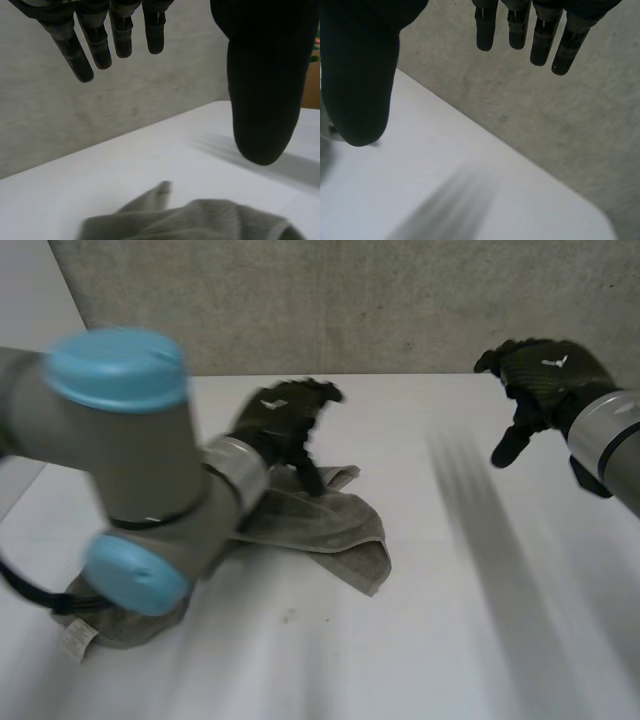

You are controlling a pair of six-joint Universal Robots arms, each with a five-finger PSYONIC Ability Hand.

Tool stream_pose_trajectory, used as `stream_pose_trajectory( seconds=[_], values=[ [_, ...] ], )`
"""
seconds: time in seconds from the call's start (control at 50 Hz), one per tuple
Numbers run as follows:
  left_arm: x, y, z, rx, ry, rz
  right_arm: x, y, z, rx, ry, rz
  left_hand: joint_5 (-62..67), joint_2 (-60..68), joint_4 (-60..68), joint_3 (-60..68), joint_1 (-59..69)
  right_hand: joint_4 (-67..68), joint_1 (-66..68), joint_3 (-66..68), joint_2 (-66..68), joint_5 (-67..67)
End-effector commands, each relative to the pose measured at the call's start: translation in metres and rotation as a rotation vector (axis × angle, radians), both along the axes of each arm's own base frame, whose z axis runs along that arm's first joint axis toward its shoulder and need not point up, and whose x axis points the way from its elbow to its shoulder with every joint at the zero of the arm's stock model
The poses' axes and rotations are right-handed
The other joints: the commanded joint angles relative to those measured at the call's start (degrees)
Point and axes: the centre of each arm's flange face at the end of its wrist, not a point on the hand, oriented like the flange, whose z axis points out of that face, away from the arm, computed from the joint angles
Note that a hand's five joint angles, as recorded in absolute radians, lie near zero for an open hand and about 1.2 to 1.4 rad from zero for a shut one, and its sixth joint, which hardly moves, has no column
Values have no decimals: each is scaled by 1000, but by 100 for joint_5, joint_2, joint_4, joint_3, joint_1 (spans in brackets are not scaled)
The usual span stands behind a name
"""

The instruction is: Fold the laundry

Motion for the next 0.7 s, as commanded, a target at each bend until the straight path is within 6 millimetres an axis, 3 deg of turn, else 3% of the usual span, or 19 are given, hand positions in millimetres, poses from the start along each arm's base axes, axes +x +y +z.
stream_pose_trajectory(
  seconds=[0.02,0.04,0.08,0.1,0.14,0.16,0.2,0.24,0.5,0.7],
  values=[
    [74,-21,7,53,-30,187,24,19,-35,179,-132,47,41,32,26,24,-11,-339,-211,-226,-311,-385],
    [74,-21,7,53,-30,188,32,27,-42,200,-119,75,41,32,26,24,-11,-339,-211,-226,-311,-385],
    [95,-26,-1,87,-47,247,39,34,-49,216,-104,97,58,48,43,41,6,-339,-211,-226,-311,-385],
    [95,-27,-1,87,-47,247,39,34,-49,216,-104,97,58,49,43,41,6,-339,-211,-226,-311,-385],
    [116,-34,-10,119,-59,311,50,40,-68,242,-88,127,192,183,177,175,140,-339,-211,-226,-311,-385],
    [116,-34,-10,119,-59,312,50,40,-68,242,-88,127,193,183,178,175,141,-339,-211,-226,-311,-385],
    [137,-44,-20,154,-72,380,58,41,-86,251,-84,147,293,283,278,276,241,-339,-211,-226,-311,-385],
    [147,-48,-25,173,-77,407,63,42,-93,248,-87,161,510,501,495,493,458,-339,-211,-226,-311,-385],
    [190,-67,-54,307,-51,435,88,47,-141,278,-71,204,966,957,951,949,914,89,218,202,118,44],
    [196,-59,-68,368,-55,442,92,32,-155,199,-77,141,950,940,935,932,898,1553,1681,1666,1582,1508]
  ],
)
